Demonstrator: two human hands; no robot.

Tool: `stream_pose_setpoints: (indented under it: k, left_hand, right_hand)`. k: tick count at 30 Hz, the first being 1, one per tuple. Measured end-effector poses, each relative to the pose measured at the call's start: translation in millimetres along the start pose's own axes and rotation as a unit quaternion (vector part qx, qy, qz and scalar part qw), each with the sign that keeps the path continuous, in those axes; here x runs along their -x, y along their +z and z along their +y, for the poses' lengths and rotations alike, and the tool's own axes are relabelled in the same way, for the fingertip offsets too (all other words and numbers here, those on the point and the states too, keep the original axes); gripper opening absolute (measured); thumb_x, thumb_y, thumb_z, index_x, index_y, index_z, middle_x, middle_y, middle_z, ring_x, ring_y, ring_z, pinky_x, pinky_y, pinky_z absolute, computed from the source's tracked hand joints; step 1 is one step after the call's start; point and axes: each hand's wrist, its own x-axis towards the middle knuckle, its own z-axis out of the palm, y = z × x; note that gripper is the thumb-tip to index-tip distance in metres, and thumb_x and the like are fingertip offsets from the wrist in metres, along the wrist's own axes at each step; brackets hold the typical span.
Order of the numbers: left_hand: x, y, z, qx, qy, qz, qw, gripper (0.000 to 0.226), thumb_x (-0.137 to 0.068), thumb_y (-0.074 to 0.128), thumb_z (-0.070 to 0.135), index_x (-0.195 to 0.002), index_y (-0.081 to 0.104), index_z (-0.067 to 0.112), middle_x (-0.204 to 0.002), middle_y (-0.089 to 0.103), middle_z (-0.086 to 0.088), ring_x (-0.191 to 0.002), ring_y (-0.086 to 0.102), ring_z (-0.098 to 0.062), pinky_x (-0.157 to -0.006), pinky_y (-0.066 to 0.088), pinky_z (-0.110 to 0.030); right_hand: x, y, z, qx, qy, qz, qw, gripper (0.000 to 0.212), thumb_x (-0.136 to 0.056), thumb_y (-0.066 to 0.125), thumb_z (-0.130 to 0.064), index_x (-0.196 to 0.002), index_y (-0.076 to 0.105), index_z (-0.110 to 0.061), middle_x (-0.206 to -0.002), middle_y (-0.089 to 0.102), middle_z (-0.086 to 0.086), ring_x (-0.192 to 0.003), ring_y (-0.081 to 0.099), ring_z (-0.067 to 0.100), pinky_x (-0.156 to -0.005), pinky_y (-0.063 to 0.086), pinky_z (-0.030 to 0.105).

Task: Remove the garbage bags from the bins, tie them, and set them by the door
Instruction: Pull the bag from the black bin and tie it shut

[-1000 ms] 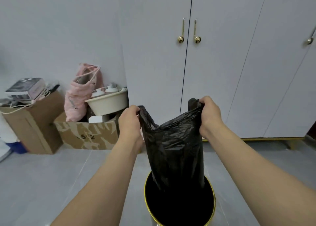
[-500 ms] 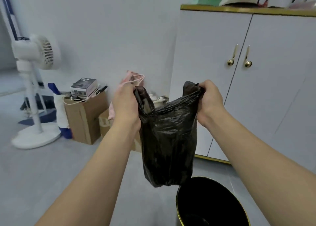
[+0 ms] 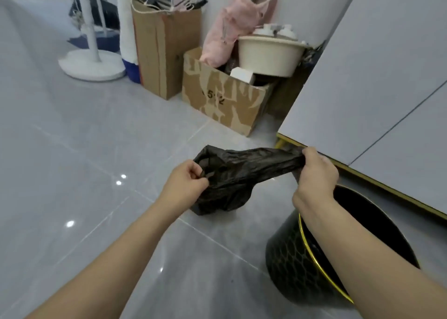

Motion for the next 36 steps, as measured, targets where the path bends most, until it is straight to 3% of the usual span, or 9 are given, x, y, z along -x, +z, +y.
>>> stream_pose_setpoints:
  k: [5, 12, 17, 21, 23, 26, 29, 32, 36]
  left_hand:
    - [2.8, -25.0, 0.5, -0.401, -0.008, -0.084, 0.912, 0.033, -0.079, 0.058, 0.035, -0.108, 0.049, 0.023, -0.106, 0.059, -0.001, -0.096, 0.056, -0.021, -0.078, 0.047, -0.034]
    - [-15.8, 36.2, 41.0, -0.371, 0.167, -0.194, 0.893, 0.133, -0.056, 0.065, 0.082, -0.15, -0.018, 0.037, -0.16, -0.021, 0.005, -0.145, -0.027, -0.022, -0.117, -0.015, -0.052]
    - [-51.5, 53.2, 29.6, -0.403, 0.179, -0.022, 0.897, 0.05, -0.083, 0.057, 0.038, -0.13, 0.049, 0.023, -0.124, 0.061, -0.006, -0.117, 0.053, -0.029, -0.104, 0.035, -0.043]
    - [-54.5, 41.3, 36.2, -0.354, 0.193, -0.023, 0.915, 0.009, -0.085, 0.055, 0.028, -0.082, 0.06, 0.022, -0.082, 0.065, 0.001, -0.08, 0.061, -0.026, -0.062, 0.045, -0.032]
    - [-54.1, 35.6, 44.2, -0.324, 0.187, -0.044, 0.926, 0.013, -0.083, 0.06, 0.032, -0.075, 0.057, 0.021, -0.077, 0.063, 0.002, -0.076, 0.06, -0.023, -0.065, 0.05, -0.036]
    - [-48.7, 31.5, 58.3, -0.33, 0.211, -0.1, 0.915, 0.024, -0.08, 0.066, 0.032, -0.073, 0.056, 0.011, -0.077, 0.061, -0.005, -0.073, 0.058, -0.024, -0.067, 0.049, -0.039]
    - [-40.3, 29.0, 63.7, -0.336, 0.196, -0.175, 0.904, 0.025, -0.081, 0.069, 0.03, -0.074, 0.052, 0.013, -0.079, 0.06, -0.005, -0.074, 0.056, -0.022, -0.062, 0.043, -0.035]
    - [-35.1, 20.9, 60.0, -0.414, 0.116, -0.24, 0.87, 0.031, -0.078, 0.072, 0.035, -0.084, 0.045, 0.021, -0.087, 0.058, 0.0, -0.08, 0.056, -0.021, -0.061, 0.04, -0.033]
    - [-42.7, -4.2, 84.8, -0.554, 0.085, -0.198, 0.804, 0.025, -0.085, 0.06, 0.024, -0.107, 0.052, 0.015, -0.097, 0.058, -0.004, -0.088, 0.057, -0.026, -0.064, 0.042, -0.033]
  right_hand:
    - [-12.5, -4.3, -14.4, 0.061, 0.01, -0.087, 0.994, 0.02, -0.085, 0.056, -0.005, -0.101, 0.051, -0.013, -0.09, 0.055, 0.008, -0.076, 0.055, 0.02, -0.065, 0.048, 0.032]
    - [-17.2, -13.6, -63.2, 0.185, -0.111, -0.173, 0.961, 0.026, -0.088, 0.047, -0.001, -0.087, 0.062, -0.022, -0.078, 0.059, 0.004, -0.075, 0.055, 0.02, -0.072, 0.049, 0.036]
    - [-29.4, -25.7, -87.3, 0.228, -0.165, -0.155, 0.947, 0.028, -0.09, 0.045, 0.001, -0.087, 0.062, -0.021, -0.082, 0.058, 0.003, -0.069, 0.054, 0.017, -0.069, 0.049, 0.03]
    - [-38.5, -33.3, -95.7, 0.326, -0.179, -0.163, 0.914, 0.029, -0.089, 0.048, -0.008, -0.112, 0.06, -0.021, -0.11, 0.061, 0.002, -0.085, 0.056, 0.014, -0.073, 0.046, 0.025]
    - [-30.4, -31.6, -92.6, 0.459, -0.285, -0.209, 0.815, 0.048, -0.085, 0.055, -0.02, -0.132, 0.049, -0.022, -0.133, 0.052, 0.001, -0.111, 0.052, 0.015, -0.093, 0.042, 0.03]
    - [-14.4, -17.5, -73.5, 0.705, -0.401, -0.278, 0.515, 0.098, -0.075, 0.054, -0.057, -0.153, 0.009, -0.019, -0.158, 0.02, 0.004, -0.145, 0.018, 0.024, -0.12, 0.01, 0.043]
    - [-12.0, 2.6, -42.2, 0.831, -0.375, -0.262, 0.317, 0.09, -0.084, 0.055, -0.052, -0.152, 0.01, -0.012, -0.15, 0.034, 0.012, -0.138, 0.031, 0.032, -0.118, 0.011, 0.05]
    - [-14.6, 17.8, -30.7, 0.855, -0.334, -0.258, 0.303, 0.029, -0.09, 0.052, -0.014, -0.118, 0.058, -0.014, -0.115, 0.063, 0.005, -0.107, 0.059, 0.028, -0.081, 0.042, 0.035]
    - [-19.2, 36.9, -53.5, 0.842, -0.378, -0.229, 0.31, 0.025, -0.092, 0.045, -0.006, -0.108, 0.062, -0.016, -0.113, 0.065, 0.003, -0.103, 0.064, 0.028, -0.066, 0.039, 0.031]
